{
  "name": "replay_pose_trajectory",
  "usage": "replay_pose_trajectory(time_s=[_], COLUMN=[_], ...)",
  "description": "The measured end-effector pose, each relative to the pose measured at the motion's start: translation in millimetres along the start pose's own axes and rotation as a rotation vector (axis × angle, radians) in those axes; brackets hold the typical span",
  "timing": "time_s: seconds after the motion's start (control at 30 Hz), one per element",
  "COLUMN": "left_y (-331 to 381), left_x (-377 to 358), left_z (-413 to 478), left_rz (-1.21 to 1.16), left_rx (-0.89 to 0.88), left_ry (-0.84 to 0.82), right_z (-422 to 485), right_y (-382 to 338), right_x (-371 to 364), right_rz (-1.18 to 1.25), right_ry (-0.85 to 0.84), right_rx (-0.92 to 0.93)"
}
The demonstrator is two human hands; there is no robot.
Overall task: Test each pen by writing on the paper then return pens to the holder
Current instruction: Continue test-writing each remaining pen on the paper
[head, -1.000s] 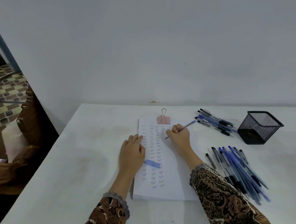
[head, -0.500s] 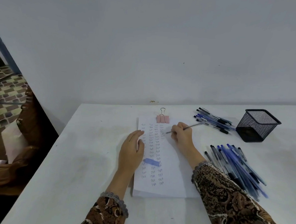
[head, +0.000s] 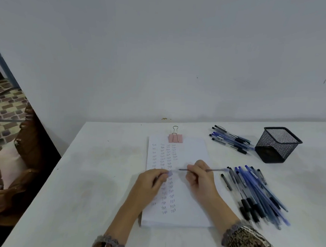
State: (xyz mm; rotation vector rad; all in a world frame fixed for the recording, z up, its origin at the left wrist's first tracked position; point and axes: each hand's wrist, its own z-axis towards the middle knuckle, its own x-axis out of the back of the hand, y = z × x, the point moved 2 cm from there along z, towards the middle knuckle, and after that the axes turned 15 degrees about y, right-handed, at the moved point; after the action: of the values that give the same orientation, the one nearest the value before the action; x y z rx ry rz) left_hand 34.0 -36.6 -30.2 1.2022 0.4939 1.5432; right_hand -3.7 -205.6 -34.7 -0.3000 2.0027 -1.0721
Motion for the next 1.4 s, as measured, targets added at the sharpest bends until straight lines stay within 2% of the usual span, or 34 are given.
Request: replay_pose_trajectory(time_s=[0.27,0.43,0.57,0.63,0.73,0.83,0.9,0.97,1.0,1.03,1.07,1.13,1.17,1.27,1.33,1.4], left_y=[-1,-7,-5,-5,-7,-7,-8,-10,-10,-10,-9,-6,-5,-4,-8,-14], left_x=[-5,-9,-8,-7,-6,-5,-6,-6,-6,-6,-6,-6,-5,-4,-3,-2], left_z=[-3,-2,-4,-6,-6,-7,-8,-8,-9,-9,-10,-10,-9,-6,-4,1], left_rz=[0.103,0.210,0.108,0.061,0.051,0.047,0.050,0.048,0.046,0.042,0.039,0.036,0.034,0.056,0.129,0.222], left_rx=[-0.156,-0.234,-0.205,-0.180,-0.171,-0.182,-0.193,-0.184,-0.181,-0.183,-0.181,-0.157,-0.138,-0.075,-0.026,0.014], left_ry=[-0.035,-0.049,-0.043,-0.036,-0.043,-0.025,-0.014,-0.018,-0.020,-0.021,-0.024,-0.027,-0.013,0.069,0.104,0.107], right_z=[-5,-8,-17,-23,-23,-19,-25,-23,-22,-20,-18,-26,-29,-32,-33,-26], right_y=[2,5,7,12,17,21,18,21,22,21,17,17,13,2,-18,-43], right_x=[-5,-9,-13,-15,-11,-6,-11,-13,-14,-14,-13,-15,-16,-18,-15,-1], right_rz=[-0.052,-0.276,-0.630,-0.725,-0.859,-1.099,-1.038,-1.047,-1.073,-1.075,-1.089,-1.088,-1.065,-0.846,-0.865,-1.046], right_ry=[0.004,-0.139,-0.212,-0.242,-0.249,-0.259,-0.296,-0.481,-0.529,-0.535,-0.528,-0.498,-0.428,-0.342,-0.352,-0.394], right_rx=[0.051,0.036,0.346,0.485,0.540,0.607,0.763,0.702,0.730,0.758,0.916,1.041,1.018,0.676,0.663,0.746])
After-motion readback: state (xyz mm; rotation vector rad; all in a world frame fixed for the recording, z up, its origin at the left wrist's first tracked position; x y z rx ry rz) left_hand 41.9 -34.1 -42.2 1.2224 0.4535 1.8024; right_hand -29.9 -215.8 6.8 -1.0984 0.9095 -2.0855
